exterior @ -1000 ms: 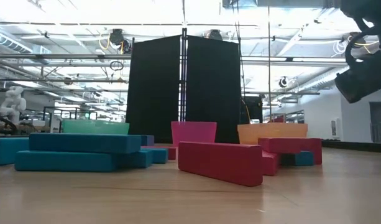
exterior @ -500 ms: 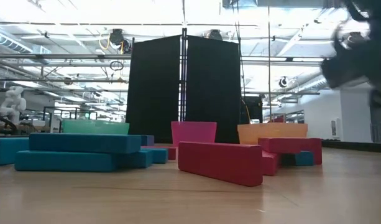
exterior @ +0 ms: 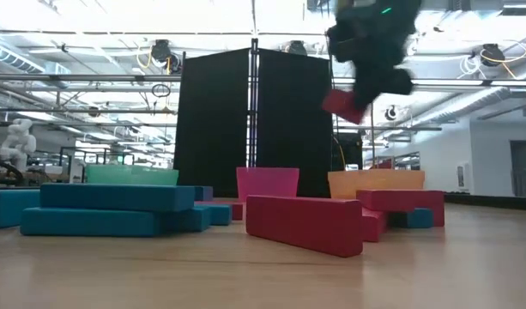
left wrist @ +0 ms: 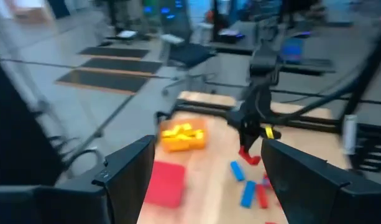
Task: Sort blocks
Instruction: Put the red block into the red bin
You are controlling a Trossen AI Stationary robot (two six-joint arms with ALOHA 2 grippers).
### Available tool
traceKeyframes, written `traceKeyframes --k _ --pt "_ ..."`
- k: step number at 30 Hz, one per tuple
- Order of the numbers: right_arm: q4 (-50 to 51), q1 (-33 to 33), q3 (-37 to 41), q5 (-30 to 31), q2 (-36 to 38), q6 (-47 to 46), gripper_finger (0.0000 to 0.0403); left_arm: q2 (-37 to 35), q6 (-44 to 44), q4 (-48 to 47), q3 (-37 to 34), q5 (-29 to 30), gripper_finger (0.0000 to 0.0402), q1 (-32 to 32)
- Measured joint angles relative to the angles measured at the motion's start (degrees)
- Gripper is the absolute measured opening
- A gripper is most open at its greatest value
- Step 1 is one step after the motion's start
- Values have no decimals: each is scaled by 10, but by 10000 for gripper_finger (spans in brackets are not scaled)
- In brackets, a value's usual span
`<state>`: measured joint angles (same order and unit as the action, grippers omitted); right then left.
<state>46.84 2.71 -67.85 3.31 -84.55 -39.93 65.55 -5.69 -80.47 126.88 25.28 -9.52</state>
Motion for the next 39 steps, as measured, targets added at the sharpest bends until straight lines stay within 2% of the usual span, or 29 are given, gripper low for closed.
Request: traceKeyframes --k 4,9,14,18,25,30,39 --pt "-49 118 -31 1 0 83 16 -35 -16 48 -126 27 302 0" --pt "-80 226 -77 -6 -27 146 16 -99 -22 183 -349 20 302 0" --pt "-67 258 -159 -37 -113 207 16 -195 -58 344 -567 21 302 0" --pt "-50 259 -238 -38 -202 240 16 -254 -91 446 -688 31 302 0" --pt "-5 270 -322 -49 -322 277 16 -293 -110 558 -800 39 302 0" --pt "23 276 -350 -52 -367 303 21 -296 -121 569 -825 53 302 0" --pt "38 277 -410 -51 -376 336 160 -299 -120 574 -825 55 302 0"
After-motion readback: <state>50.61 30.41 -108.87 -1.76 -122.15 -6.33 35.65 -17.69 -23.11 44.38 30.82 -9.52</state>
